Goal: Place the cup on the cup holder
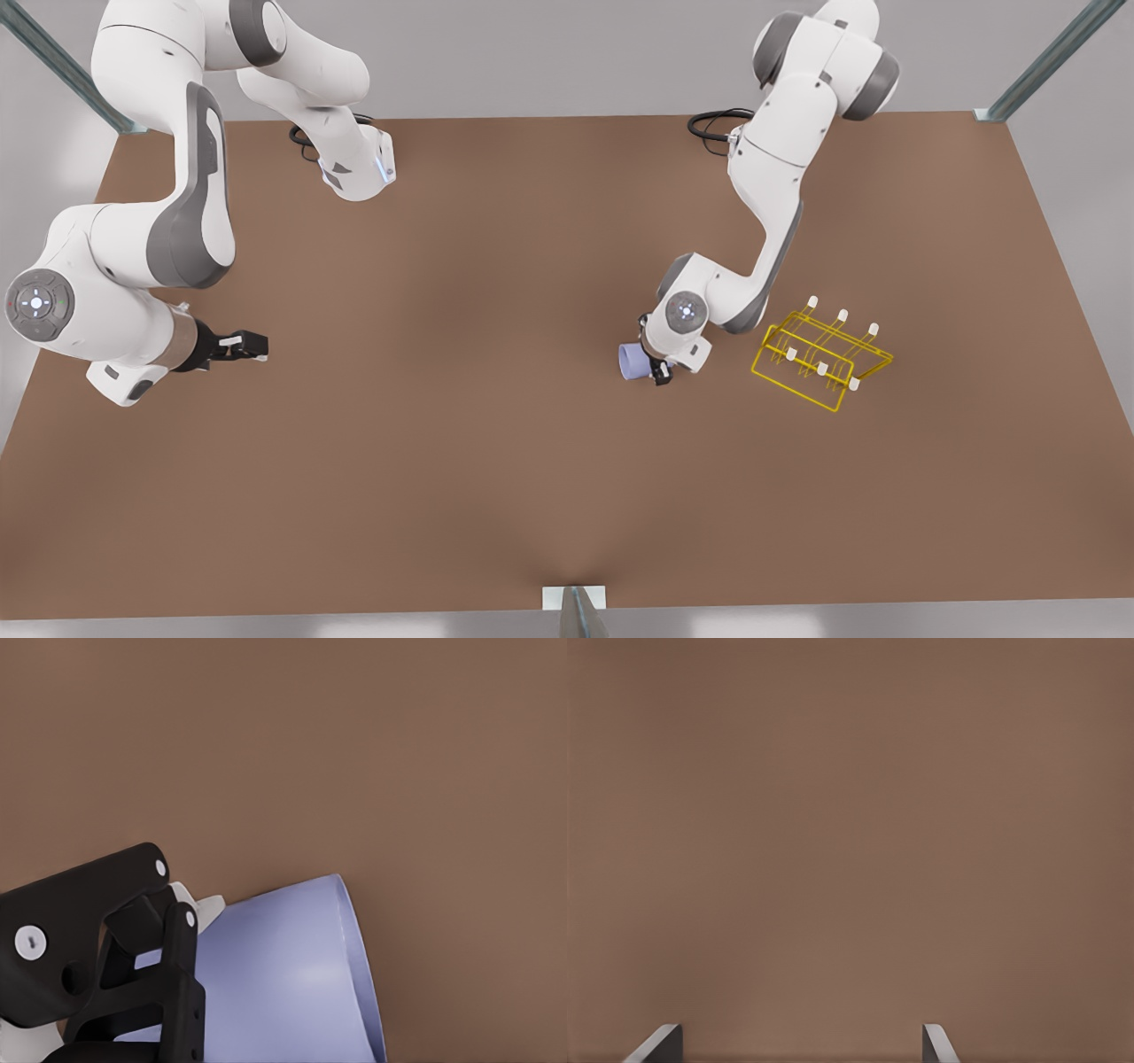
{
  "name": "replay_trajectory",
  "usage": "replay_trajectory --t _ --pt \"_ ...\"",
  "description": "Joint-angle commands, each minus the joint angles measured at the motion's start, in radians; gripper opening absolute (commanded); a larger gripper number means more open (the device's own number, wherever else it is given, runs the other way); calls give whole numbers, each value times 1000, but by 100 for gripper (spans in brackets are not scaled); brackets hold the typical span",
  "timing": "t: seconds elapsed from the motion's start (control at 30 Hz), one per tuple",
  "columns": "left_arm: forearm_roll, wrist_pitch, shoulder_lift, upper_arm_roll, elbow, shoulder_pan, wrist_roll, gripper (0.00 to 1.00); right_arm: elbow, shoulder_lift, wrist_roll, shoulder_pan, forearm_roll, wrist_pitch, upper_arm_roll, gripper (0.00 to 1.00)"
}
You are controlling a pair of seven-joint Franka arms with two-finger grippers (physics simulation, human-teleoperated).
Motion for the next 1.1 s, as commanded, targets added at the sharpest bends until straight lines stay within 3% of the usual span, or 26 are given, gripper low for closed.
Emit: replay_trajectory --t 0.0,0.3,0.33,0.5,0.7,0.77,0.87,0.93,1.03,1.07 --pt "-1 42 9 0 0 0 -2 100 0 -1 -23 0 1 2 0 100" --pt "-4 43 36 0 7 -8 -11 100 0 0 -22 2 2 2 1 100" --pt "-4 45 38 0 8 -8 -12 93 0 0 -22 5 2 2 1 100" --pt "-4 45 52 0 11 -15 -12 99 0 0 -22 3 2 2 1 100" --pt "-4 45 61 0 20 -15 -12 99 0 6 -23 0 4 2 1 100" --pt "-14 45 58 0 20 -15 -12 79 0 6 -23 0 4 2 1 100" --pt "-24 19 44 0 54 -15 -9 78 0 6 -23 0 15 2 1 100" --pt "-56 -164 47 1 160 -15 -12 78 0 6 -23 -1 15 2 1 100" --pt "-52 -179 55 1 188 -15 -11 78 0 6 -23 -1 15 0 1 100" --pt "-44 -300 41 8 227 -25 -15 78 0 6 -23 -1 15 0 1 100"
